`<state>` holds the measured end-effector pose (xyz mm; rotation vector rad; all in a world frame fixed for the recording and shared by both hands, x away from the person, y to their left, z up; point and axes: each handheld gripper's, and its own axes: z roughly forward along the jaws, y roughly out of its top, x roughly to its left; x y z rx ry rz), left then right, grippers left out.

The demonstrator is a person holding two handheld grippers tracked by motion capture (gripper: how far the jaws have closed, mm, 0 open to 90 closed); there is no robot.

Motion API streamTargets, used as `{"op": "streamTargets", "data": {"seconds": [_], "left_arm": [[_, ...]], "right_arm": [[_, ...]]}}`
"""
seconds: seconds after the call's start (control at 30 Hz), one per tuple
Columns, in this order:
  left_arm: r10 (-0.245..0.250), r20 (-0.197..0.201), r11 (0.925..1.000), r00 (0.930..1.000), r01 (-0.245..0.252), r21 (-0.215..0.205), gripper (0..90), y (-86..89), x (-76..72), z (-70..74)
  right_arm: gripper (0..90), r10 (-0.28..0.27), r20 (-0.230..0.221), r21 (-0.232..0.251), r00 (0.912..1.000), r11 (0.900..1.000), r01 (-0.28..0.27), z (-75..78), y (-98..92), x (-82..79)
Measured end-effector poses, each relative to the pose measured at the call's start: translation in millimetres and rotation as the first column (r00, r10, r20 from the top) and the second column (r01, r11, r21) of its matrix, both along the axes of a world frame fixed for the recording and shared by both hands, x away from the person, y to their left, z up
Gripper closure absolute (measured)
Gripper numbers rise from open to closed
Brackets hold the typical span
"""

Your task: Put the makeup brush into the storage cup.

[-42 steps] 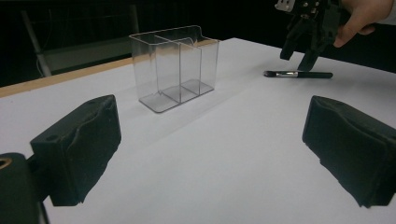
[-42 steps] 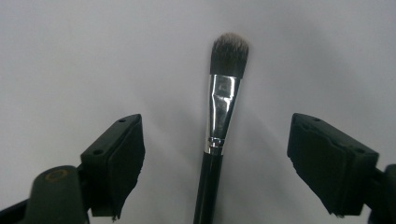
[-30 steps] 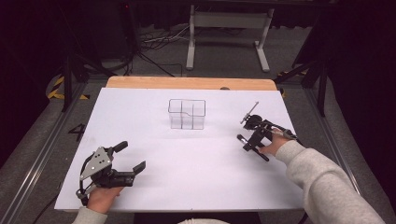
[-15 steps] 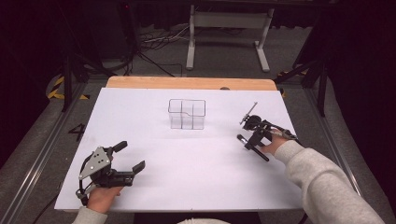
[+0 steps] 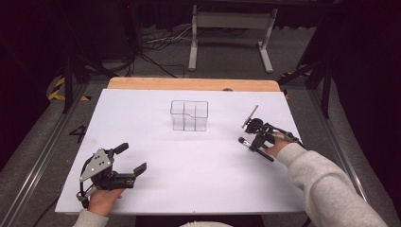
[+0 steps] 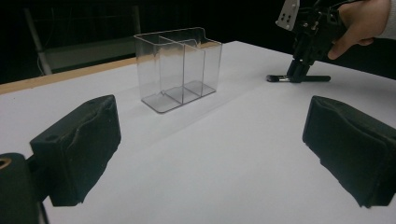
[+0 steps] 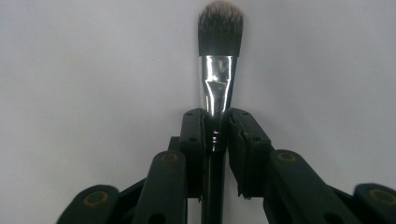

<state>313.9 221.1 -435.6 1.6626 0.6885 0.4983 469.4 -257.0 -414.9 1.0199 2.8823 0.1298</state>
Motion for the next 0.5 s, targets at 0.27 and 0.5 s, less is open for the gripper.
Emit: {"op": "streamTargets", "data": {"seconds": [0.27,0.5], "left_arm": [[0.000,0.001,1.0000,1.0000,0.000,-0.002,5.0,0.0,-0.1,0.3],[-0.001,0.001,1.0000,1.0000,0.001,0.000,5.0,0.0,0.1,0.1]], "right_arm": [[76.8,0.007,0.007,-0.013,1.0000,1.000,-0.007,0.3,1.6,-1.0],[77.2,0.035,0.002,0.004,0.9994,0.999,-0.035,2.1,0.9,-2.2]]}}
